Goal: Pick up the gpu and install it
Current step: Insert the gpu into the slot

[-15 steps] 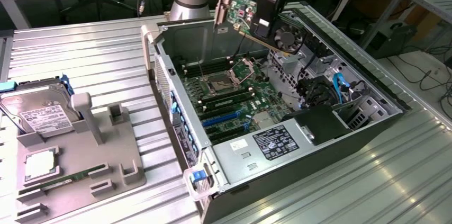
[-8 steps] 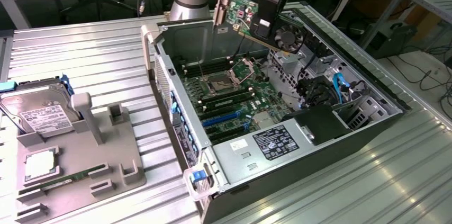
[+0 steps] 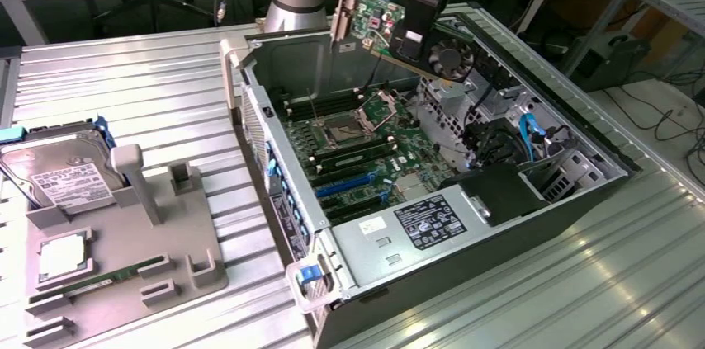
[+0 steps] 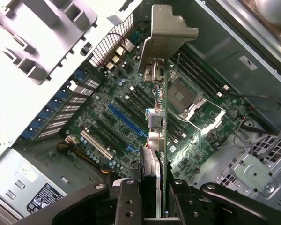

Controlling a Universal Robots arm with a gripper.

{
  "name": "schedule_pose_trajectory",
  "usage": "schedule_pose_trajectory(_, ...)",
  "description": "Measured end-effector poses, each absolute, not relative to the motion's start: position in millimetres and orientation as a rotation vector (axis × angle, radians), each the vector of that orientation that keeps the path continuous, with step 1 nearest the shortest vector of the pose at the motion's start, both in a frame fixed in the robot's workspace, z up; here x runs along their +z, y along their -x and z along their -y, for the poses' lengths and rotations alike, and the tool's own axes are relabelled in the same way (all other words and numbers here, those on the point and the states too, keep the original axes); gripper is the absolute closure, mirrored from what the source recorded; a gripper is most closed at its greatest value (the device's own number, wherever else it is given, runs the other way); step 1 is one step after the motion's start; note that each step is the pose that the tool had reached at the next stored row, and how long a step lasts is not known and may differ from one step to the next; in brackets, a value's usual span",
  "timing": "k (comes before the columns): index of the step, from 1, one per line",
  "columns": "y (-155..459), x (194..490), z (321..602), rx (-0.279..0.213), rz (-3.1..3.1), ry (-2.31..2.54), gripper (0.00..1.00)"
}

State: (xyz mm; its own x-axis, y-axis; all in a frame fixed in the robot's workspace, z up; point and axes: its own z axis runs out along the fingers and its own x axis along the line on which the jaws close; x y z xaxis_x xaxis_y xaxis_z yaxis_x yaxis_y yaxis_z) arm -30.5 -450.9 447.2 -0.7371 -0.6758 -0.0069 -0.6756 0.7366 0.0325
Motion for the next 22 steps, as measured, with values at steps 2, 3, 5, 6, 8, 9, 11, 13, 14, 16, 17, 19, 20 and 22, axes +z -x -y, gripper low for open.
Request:
schedule_pose_trajectory(2, 30.5, 447.2, 450.9, -0.051, 2.915, -1.155, 0.72)
schedule_pose_trajectory(3, 30.4, 447.2, 451.0, -0.051, 2.909, -1.17, 0.72)
schedule_pose_trajectory(5, 30.5, 447.2, 451.0, -0.051, 2.904, -1.183, 0.72)
schedule_pose_trajectory(6, 30.5, 447.2, 451.0, -0.051, 2.901, -1.19, 0.72)
schedule_pose_trajectory(8, 30.5, 447.2, 451.0, -0.051, 2.895, -1.203, 0.72)
schedule_pose_trajectory(9, 30.5, 447.2, 451.0, -0.051, 2.892, -1.209, 0.72)
schedule_pose_trajectory(11, 30.5, 447.2, 451.0, -0.051, 2.887, -1.221, 0.72)
schedule_pose_trajectory(13, 30.5, 447.2, 451.0, -0.051, 2.883, -1.231, 0.72)
schedule_pose_trajectory(14, 30.5, 447.2, 451.1, -0.051, 2.879, -1.24, 0.72)
schedule_pose_trajectory(16, 30.5, 447.2, 451.3, -0.051, 2.874, -1.252, 0.72)
schedule_pose_trajectory(17, 30.5, 447.2, 451.4, -0.051, 2.871, -1.258, 0.72)
schedule_pose_trajectory(19, 30.5, 447.2, 451.5, -0.051, 2.866, -1.269, 0.72)
schedule_pose_trajectory(20, 30.5, 447.2, 451.6, -0.051, 2.864, -1.272, 0.72)
schedule_pose_trajectory(22, 30.5, 447.2, 451.6, -0.051, 2.859, -1.284, 0.72)
